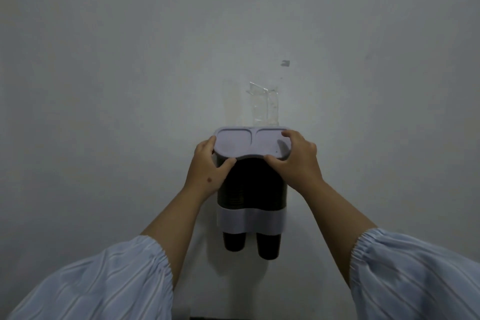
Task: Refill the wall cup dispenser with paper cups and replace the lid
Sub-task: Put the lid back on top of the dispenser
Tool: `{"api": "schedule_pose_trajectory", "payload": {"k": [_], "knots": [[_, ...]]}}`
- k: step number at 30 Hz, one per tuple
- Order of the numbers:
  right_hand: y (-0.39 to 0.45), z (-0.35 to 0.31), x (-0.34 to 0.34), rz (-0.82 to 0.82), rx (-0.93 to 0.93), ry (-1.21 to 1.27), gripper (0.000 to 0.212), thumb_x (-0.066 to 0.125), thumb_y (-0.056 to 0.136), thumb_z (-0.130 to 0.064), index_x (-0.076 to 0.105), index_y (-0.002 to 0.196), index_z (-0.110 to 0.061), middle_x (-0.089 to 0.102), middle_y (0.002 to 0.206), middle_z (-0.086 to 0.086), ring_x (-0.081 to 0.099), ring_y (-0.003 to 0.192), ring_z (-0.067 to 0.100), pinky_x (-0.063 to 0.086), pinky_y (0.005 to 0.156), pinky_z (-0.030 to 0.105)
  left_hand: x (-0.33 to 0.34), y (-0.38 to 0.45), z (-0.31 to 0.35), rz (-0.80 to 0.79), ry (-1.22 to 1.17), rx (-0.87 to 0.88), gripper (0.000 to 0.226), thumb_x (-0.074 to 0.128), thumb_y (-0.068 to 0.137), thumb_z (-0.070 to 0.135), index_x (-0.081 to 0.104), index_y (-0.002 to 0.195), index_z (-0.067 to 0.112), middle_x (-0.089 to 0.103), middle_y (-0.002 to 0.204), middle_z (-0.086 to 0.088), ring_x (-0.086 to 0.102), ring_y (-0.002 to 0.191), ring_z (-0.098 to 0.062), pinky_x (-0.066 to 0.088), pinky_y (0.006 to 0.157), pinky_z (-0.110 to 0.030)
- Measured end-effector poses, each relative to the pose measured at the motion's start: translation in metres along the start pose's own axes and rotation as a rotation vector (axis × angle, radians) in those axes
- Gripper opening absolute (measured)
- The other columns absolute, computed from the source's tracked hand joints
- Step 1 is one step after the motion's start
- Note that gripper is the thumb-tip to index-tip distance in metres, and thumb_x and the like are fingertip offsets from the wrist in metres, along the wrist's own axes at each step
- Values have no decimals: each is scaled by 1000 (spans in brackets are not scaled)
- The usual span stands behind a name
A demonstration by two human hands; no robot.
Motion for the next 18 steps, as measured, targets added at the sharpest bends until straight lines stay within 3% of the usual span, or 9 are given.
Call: {"api": "schedule_pose_trajectory", "payload": {"k": [7, 12, 18], "knots": [[25, 10, 14, 13, 42, 67, 65, 69, 78, -39, 44, 132, -13, 52, 131, 8, 39, 125, 30, 39, 102, 39, 9, 29, -13, 15, -12, -23, 54, 55, 89, 30, 40, 136, 6, 40, 138, -15, 45, 123, -26, 33, 97, -24], [35, 18, 23, -13, 115, 136, 64, 66, 80, -41, 42, 133, -12, 53, 129, 10, 38, 126, 29, 39, 98, 35, 15, 36, -23, 22, -23, -61, 53, 48, 93, 33, 39, 137, 4, 40, 139, -16, 44, 126, -26, 32, 103, -28], [42, 28, 24, -49, 139, 97, 74, 66, 76, -48, 42, 135, -10, 46, 136, 11, 42, 125, 29, 39, 106, 39, 22, 44, -23, 49, -46, -53, 40, 48, 94, 28, 50, 124, 2, 45, 131, -15, 49, 116, -22, 36, 95, -23]]}}
Point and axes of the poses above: each hand's wrist, its own y-axis towards the middle knuckle, its own x-axis out of the palm, z = x × y, the point moved 3 cm from there along y, towards the middle knuckle
